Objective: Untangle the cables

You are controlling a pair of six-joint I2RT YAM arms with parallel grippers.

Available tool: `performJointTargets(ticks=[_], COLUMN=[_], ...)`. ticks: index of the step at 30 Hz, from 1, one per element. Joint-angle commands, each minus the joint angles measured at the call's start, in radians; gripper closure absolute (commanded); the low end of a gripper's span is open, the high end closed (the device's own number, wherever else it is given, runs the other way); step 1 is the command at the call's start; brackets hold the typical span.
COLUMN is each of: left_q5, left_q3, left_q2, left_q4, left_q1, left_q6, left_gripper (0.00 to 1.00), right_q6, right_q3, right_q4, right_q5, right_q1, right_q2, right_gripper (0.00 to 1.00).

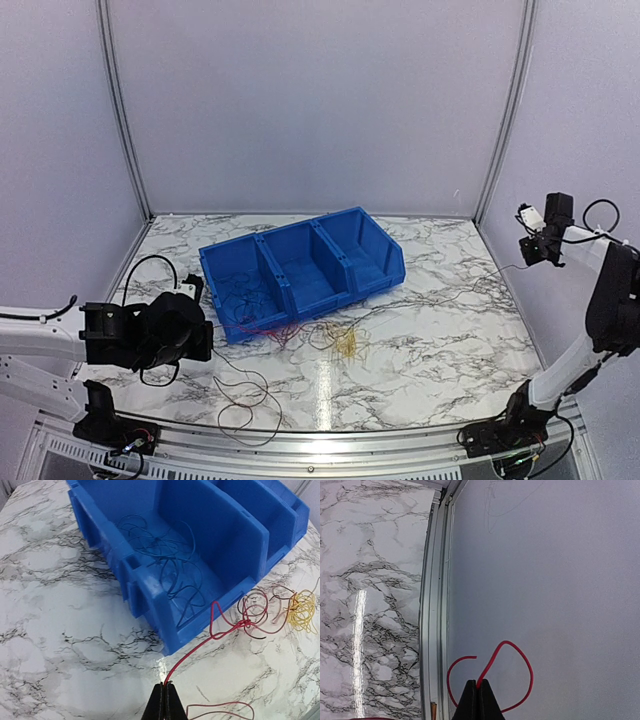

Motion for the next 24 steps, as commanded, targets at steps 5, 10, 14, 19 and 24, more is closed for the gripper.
performJointTargets(ticks=[5,10,14,19,24], left_q5=[-0.204,-0.234,-0.263,-0.251,0.01], left_q3=[-0.012,0.017,0.133,0.285,0.313], left_q2=[-0.262,-0.379,-0.378,-0.409,-0.338], left_q4=[-0.426,-0.494,-0.559,-0.514,-0.288], left_q1=[-0.001,-0.006,-0.006,-0.006,-0.007], left_q6=[-0.226,-0.262,-0.235,-0.065,0.147], left_gripper=[1.0,1.0,1.0,1.0,1.0], right_q6=[-0.001,-0.007,-0.032,-0.037,-0.022], right_q3=[0.036,0.038,0.026,0.014,0.112], right_q4=[0.114,0.127,0.155,0.121,-0.062], right_q5=[0.13,0.145,0.195,0.145,-0.05], right_q1=[-0.003,-0.003,-0.003,0.026,0.123], right_q2=[0.071,0.08,0.091,0.056,-0.101], right_gripper=[1.0,1.0,1.0,1.0,1.0])
